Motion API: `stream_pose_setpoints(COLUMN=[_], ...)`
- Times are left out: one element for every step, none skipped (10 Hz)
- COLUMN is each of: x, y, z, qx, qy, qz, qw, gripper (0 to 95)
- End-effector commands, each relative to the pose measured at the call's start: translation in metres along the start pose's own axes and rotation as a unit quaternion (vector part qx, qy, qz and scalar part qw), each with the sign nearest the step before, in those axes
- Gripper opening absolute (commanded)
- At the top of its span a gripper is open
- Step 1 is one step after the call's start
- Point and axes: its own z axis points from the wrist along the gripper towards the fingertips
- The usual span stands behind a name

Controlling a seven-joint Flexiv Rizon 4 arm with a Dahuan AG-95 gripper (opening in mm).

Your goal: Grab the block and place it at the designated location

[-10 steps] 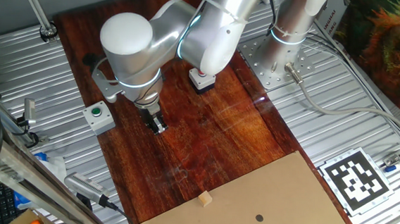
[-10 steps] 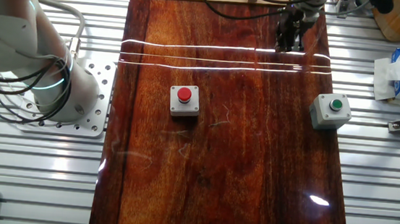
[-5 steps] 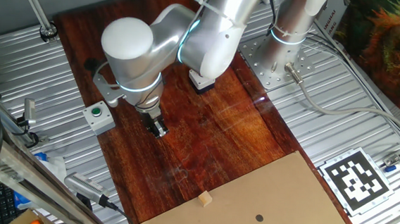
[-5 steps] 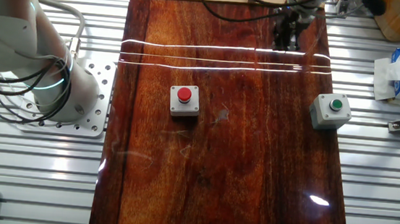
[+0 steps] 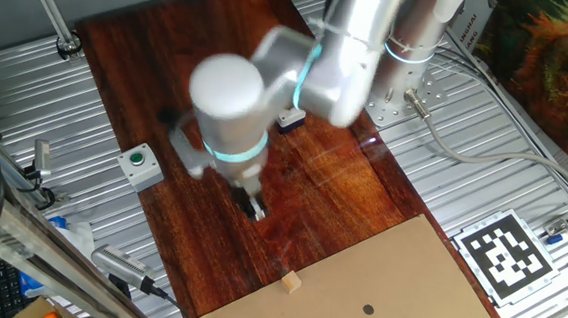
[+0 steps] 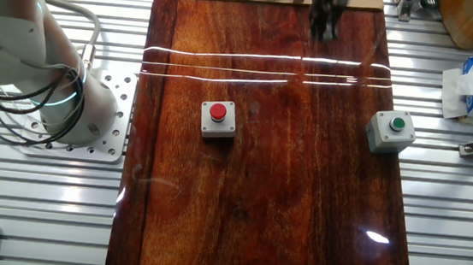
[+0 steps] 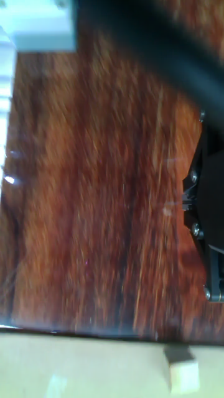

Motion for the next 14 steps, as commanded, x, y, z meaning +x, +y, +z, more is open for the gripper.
stream_pose_setpoints(x=[0.002,0.003,0.006,0.01,0.019,0.024,0.025,0.026,0.026,0.025,0.025,0.026,0.026,0.025], y=[0.09,0.112,0.128,0.138,0.156,0.163,0.164,0.164,0.164,0.163,0.163,0.163,0.163,0.162], z=[0.002,0.004,0.006,0.009,0.018,0.023,0.024,0.024,0.024,0.025,0.025,0.026,0.026,0.028], qx=[-0.002,-0.001,-0.001,-0.002,-0.003,-0.004,-0.004,-0.006,-0.007,-0.007,-0.006,-0.005,-0.005,-0.005], qy=[0.002,0.002,0.002,0.001,-0.001,-0.001,-0.001,-0.001,0.0,-0.001,-0.001,-0.001,-0.001,-0.002], qz=[0.049,0.054,0.058,0.062,0.064,0.064,0.058,0.058,0.058,0.057,0.055,0.055,0.055,0.055], qw=[0.9988,0.9985,0.9983,0.9981,0.998,0.998,0.9983,0.9983,0.9983,0.9983,0.9985,0.9985,0.9985,0.9985], gripper=[0.0,0.0,0.0,0.0,0.0,0.0,0.0,0.0,0.0,0.0,0.0,0.0,0.0,0.0])
